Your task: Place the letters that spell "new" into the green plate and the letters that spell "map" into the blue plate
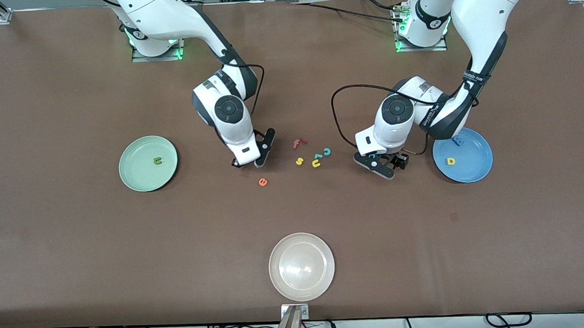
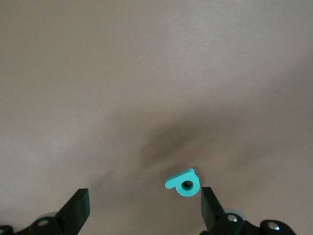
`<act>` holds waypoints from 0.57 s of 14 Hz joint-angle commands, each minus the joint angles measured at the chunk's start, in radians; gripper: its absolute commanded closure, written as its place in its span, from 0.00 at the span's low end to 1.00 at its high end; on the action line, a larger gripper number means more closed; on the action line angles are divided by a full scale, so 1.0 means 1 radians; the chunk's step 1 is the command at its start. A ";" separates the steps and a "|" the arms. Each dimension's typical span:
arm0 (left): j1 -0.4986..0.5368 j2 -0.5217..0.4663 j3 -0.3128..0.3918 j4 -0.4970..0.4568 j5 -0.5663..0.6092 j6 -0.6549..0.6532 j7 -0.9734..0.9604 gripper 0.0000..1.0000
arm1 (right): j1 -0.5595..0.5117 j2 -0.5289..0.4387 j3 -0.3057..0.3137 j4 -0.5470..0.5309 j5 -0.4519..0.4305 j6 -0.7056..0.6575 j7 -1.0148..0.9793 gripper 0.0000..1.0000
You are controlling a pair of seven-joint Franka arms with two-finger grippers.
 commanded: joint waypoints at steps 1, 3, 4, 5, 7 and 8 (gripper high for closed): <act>0.010 0.001 -0.017 0.013 0.021 -0.004 0.235 0.00 | -0.095 -0.077 -0.015 -0.011 -0.023 -0.114 0.023 0.88; 0.030 -0.007 -0.063 0.011 0.018 -0.007 0.377 0.00 | -0.187 -0.149 -0.020 -0.013 -0.023 -0.269 0.081 0.88; 0.054 -0.005 -0.075 0.011 0.019 -0.007 0.456 0.00 | -0.233 -0.181 -0.020 -0.021 -0.026 -0.326 0.106 0.88; 0.071 0.001 -0.095 0.011 0.019 -0.007 0.560 0.00 | -0.283 -0.209 -0.021 -0.040 -0.028 -0.363 0.112 0.88; 0.082 0.014 -0.100 0.011 0.019 -0.004 0.771 0.00 | -0.383 -0.257 -0.021 -0.138 -0.023 -0.351 0.126 0.87; 0.096 0.021 -0.101 0.010 0.019 -0.007 0.860 0.00 | -0.406 -0.268 -0.021 -0.177 -0.023 -0.342 0.126 0.87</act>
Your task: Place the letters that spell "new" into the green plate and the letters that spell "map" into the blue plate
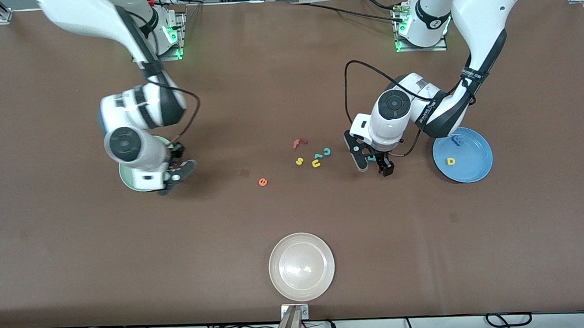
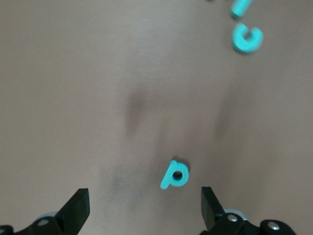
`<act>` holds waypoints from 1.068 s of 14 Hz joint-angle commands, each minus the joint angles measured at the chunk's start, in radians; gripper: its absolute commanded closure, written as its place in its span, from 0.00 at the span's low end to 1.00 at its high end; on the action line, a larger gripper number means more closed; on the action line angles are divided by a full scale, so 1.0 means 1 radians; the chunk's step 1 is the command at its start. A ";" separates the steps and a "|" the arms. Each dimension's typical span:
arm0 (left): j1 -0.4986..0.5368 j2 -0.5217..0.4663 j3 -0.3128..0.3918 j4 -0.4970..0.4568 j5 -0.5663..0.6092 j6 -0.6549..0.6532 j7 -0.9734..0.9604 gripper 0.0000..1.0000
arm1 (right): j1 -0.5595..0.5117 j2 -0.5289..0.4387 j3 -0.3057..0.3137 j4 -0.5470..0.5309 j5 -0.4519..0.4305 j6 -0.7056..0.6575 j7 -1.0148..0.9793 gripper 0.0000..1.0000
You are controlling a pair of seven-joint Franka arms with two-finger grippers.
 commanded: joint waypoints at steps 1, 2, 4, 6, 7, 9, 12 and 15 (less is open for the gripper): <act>0.042 0.019 -0.026 -0.002 0.017 -0.008 0.237 0.00 | -0.067 -0.065 0.023 -0.145 -0.019 0.031 0.043 0.87; 0.045 0.033 -0.025 -0.008 0.017 -0.008 0.275 0.02 | -0.071 -0.068 0.023 -0.163 -0.019 0.034 0.042 0.87; 0.043 0.064 -0.023 -0.010 0.023 -0.005 0.297 0.09 | -0.074 -0.041 0.024 -0.191 -0.017 0.051 0.048 0.87; 0.040 0.062 -0.023 -0.016 0.029 -0.005 0.299 0.17 | -0.075 -0.021 0.024 -0.208 -0.015 0.084 0.048 0.87; 0.034 0.058 -0.025 -0.023 0.029 -0.005 0.299 0.19 | -0.074 -0.018 0.024 -0.210 -0.014 0.087 0.048 0.87; 0.028 0.055 -0.025 -0.037 0.031 -0.001 0.297 0.20 | -0.072 -0.005 0.024 -0.205 -0.014 0.100 0.048 0.59; 0.027 0.061 -0.023 -0.053 0.039 0.047 0.297 0.32 | -0.069 -0.014 0.027 -0.200 -0.005 0.112 0.049 0.00; 0.030 0.073 -0.023 -0.056 0.074 0.059 0.288 0.42 | -0.039 -0.034 0.082 -0.132 0.020 0.089 0.051 0.00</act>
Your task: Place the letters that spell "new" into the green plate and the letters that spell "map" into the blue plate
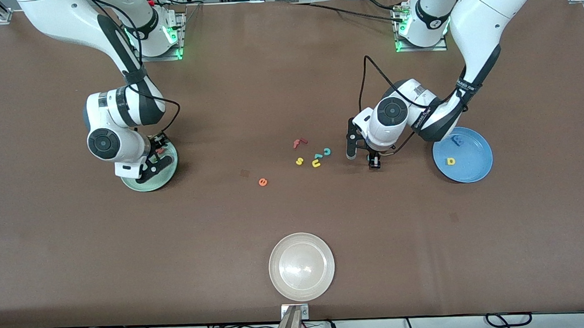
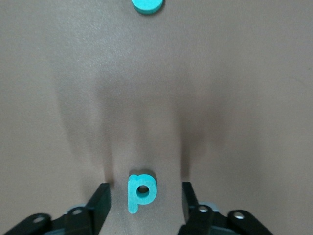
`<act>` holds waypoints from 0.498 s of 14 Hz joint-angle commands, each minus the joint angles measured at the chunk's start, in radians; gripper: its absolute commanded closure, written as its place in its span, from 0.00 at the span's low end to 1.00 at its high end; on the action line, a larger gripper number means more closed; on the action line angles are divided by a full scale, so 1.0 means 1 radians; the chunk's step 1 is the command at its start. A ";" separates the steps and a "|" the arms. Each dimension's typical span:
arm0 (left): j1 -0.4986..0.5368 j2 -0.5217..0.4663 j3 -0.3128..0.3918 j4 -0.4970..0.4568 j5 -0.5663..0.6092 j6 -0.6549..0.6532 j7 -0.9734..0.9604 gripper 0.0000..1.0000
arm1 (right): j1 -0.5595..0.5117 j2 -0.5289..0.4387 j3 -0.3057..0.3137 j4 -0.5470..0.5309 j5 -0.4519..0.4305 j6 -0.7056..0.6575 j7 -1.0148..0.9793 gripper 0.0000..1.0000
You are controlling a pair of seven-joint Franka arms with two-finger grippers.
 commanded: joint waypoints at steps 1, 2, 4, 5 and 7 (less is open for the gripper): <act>0.007 0.001 -0.005 -0.013 0.036 0.021 -0.001 0.47 | 0.047 -0.014 0.060 0.087 0.014 -0.020 0.019 0.00; 0.005 0.004 -0.005 -0.013 0.036 0.022 -0.001 0.47 | 0.084 -0.002 0.064 0.133 0.016 -0.015 0.022 0.00; 0.005 0.008 -0.005 -0.013 0.038 0.036 -0.001 0.47 | 0.162 0.070 0.064 0.254 0.032 -0.016 0.068 0.05; 0.005 0.012 -0.004 -0.013 0.038 0.039 -0.001 0.47 | 0.190 0.103 0.064 0.296 0.052 -0.016 0.109 0.11; 0.007 0.021 0.001 -0.010 0.056 0.045 -0.001 0.47 | 0.233 0.160 0.064 0.362 0.083 -0.013 0.178 0.20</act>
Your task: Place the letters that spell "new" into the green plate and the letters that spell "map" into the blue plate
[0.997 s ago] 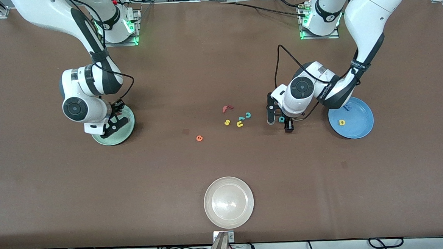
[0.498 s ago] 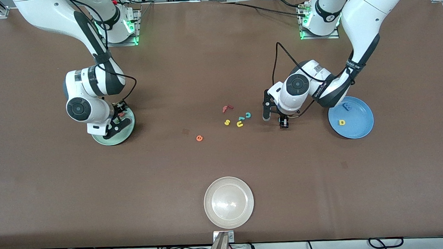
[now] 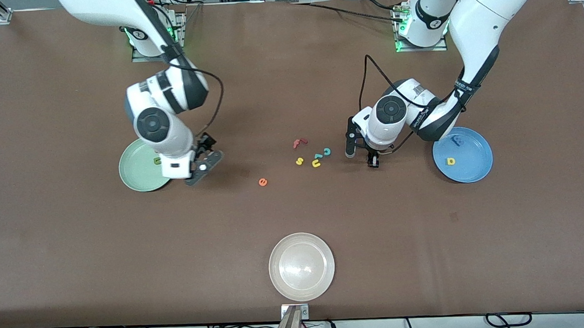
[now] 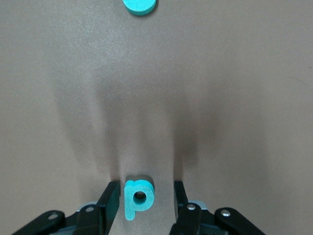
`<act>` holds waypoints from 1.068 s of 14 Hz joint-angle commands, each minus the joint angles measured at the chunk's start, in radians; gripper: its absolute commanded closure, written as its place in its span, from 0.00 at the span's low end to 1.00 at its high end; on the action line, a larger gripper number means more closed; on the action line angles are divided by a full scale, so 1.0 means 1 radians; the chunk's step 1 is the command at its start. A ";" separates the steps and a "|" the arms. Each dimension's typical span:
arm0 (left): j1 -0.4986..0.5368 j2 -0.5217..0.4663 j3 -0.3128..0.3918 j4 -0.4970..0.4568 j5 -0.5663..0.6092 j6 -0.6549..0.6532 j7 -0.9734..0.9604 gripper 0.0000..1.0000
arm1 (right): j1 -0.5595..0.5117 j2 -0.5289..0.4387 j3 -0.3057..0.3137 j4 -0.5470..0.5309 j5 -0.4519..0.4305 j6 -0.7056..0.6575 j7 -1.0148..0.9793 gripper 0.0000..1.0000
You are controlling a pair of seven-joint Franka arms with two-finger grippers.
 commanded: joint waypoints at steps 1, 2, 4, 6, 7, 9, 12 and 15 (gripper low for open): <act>0.007 0.016 0.000 0.002 0.047 0.031 -0.001 0.47 | 0.042 0.108 -0.005 0.120 0.045 -0.011 0.098 0.27; 0.006 0.017 0.002 0.002 0.047 0.032 -0.001 0.49 | 0.060 0.131 -0.005 0.149 0.045 -0.011 0.162 0.28; 0.004 0.022 0.003 0.002 0.049 0.033 0.001 0.69 | 0.085 0.191 -0.005 0.219 0.044 -0.009 0.223 0.28; 0.004 0.022 0.002 0.003 0.082 0.033 0.000 0.88 | 0.114 0.259 -0.005 0.305 0.041 -0.009 0.220 0.28; 0.007 0.021 0.002 0.003 0.084 0.030 -0.001 0.91 | 0.116 0.285 -0.005 0.333 0.039 -0.002 0.215 0.27; 0.021 0.007 -0.003 0.003 0.084 0.015 -0.008 0.91 | 0.146 0.314 -0.003 0.359 0.041 0.050 0.223 0.27; 0.038 -0.079 -0.010 0.011 0.083 -0.080 -0.100 0.91 | 0.157 0.340 -0.003 0.361 0.042 0.103 0.227 0.28; 0.056 -0.182 -0.010 0.028 0.061 -0.201 -0.255 0.91 | 0.159 0.365 -0.003 0.364 0.041 0.172 0.221 0.29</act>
